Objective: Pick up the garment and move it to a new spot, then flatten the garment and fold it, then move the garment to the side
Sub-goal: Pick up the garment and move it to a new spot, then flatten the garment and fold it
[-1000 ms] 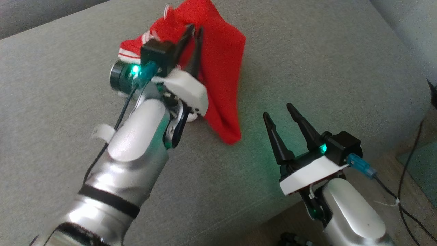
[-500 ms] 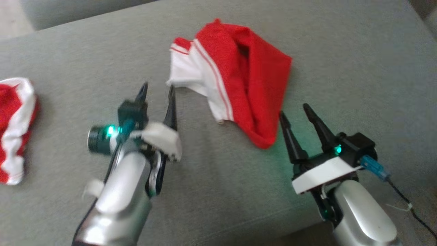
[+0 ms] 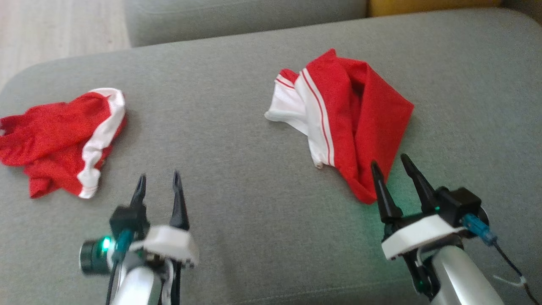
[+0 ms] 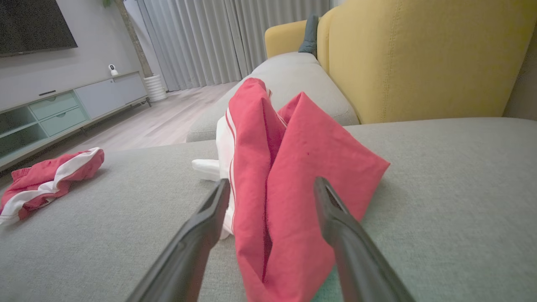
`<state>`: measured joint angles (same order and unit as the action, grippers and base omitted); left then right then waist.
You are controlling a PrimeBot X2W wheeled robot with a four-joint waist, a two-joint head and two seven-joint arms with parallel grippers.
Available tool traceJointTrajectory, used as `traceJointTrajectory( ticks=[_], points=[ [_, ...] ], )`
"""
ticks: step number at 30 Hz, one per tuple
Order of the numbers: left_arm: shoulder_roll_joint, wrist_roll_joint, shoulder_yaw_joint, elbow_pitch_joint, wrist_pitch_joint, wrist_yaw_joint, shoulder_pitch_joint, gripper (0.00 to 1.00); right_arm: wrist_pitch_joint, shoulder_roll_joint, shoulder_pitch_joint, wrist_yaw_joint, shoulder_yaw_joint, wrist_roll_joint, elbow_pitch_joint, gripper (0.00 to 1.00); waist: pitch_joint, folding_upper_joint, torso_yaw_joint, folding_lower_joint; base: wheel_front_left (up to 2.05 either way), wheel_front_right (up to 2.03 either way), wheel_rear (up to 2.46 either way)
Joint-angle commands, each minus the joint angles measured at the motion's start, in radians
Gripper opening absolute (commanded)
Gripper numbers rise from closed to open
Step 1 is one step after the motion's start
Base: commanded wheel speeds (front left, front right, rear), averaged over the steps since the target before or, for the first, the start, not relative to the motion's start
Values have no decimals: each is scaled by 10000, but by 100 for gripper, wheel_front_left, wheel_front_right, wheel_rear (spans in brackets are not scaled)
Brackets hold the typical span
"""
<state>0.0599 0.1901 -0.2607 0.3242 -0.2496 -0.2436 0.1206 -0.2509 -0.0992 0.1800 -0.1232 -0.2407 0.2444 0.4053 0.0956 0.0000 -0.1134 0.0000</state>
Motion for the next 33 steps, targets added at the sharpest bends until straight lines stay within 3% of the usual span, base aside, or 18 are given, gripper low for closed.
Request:
traceJointTrajectory(
  ticks=[1,8,18,27,33],
  points=[
    [21,-146,466,-470,-122,-8,-22,100,-109,42,30,-75,-47,-93,-266,100,-270,0,294,0,0,0,0],
    [-61,-378,850,-658,-122,303,-1093,100,-109,80,-354,-75,439,-244,-196,100,-566,0,623,0,0,0,0],
    [-93,-300,659,-612,-122,525,-1041,100,-109,164,-283,-75,413,-271,-191,100,-466,0,396,0,0,0,0],
    [-95,392,-736,-306,-122,751,645,100,-109,35,207,-75,179,-51,-549,100,621,0,-336,0,0,0,0],
    [-96,582,-1632,834,-122,995,2386,100,-109,23,694,-75,-78,216,-809,100,1393,0,-1094,0,0,0,0]
  ],
)
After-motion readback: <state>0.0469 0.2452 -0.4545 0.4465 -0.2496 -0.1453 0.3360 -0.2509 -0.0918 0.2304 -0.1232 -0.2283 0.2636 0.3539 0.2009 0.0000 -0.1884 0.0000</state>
